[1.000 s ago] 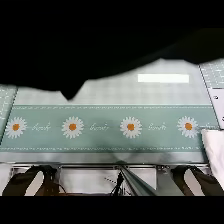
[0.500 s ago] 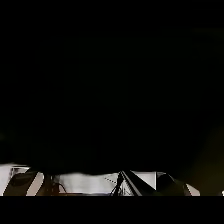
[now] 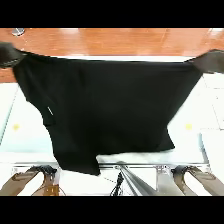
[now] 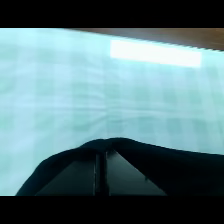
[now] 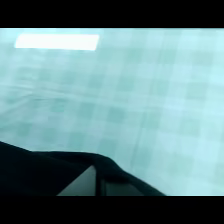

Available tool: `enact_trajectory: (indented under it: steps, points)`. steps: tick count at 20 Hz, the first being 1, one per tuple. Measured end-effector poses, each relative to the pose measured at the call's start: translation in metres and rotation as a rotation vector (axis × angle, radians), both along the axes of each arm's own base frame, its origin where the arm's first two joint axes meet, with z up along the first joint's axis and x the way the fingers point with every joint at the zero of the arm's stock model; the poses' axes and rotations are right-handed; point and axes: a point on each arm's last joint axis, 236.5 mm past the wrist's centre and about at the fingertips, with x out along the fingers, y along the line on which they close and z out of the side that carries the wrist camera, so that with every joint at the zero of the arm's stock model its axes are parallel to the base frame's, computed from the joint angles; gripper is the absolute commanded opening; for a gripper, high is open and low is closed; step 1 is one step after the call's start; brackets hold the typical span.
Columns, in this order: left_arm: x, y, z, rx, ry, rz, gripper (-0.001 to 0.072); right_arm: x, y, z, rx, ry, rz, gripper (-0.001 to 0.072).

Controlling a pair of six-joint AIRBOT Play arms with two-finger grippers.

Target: Fold the shirts.

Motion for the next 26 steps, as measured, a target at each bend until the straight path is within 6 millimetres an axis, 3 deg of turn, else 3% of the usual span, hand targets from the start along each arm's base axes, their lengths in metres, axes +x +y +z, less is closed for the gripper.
enact_trajectory:
  steps: [3,6,9,11,14,17,21,26]
  points:
    - [0.061,-0.003,-0.048,-0.034,0.037,0.028,0.0019,0.067,-0.008,-0.062,0.024,0.094,-0.041,0.0025]
    - [0.107,-0.001,-0.092,-0.064,0.079,0.064,0.0020,0.123,-0.015,-0.107,0.051,0.162,-0.072,0.0025]
    - [0.132,-0.005,-0.131,-0.106,0.131,0.084,0.0020,0.163,-0.018,-0.141,0.083,0.219,-0.100,0.0025]
    - [0.139,-0.009,-0.149,-0.134,0.161,0.089,0.0020,0.176,-0.018,-0.160,0.100,0.257,-0.108,0.0025]
    - [0.138,-0.010,-0.166,-0.142,0.206,0.076,0.0020,0.180,-0.019,-0.177,0.105,0.308,-0.098,0.0026]
    - [0.123,-0.011,-0.185,-0.108,0.288,0.008,0.0020,0.169,-0.025,-0.187,0.113,0.374,-0.078,0.0026]
    - [0.089,-0.011,-0.222,-0.037,0.452,-0.103,0.0020,0.134,-0.033,-0.205,0.078,0.513,-0.004,0.0026]
    - [0.049,-0.011,-0.272,-0.008,0.653,-0.171,0.0020,0.094,-0.033,-0.246,0.055,0.670,0.038,0.0026]
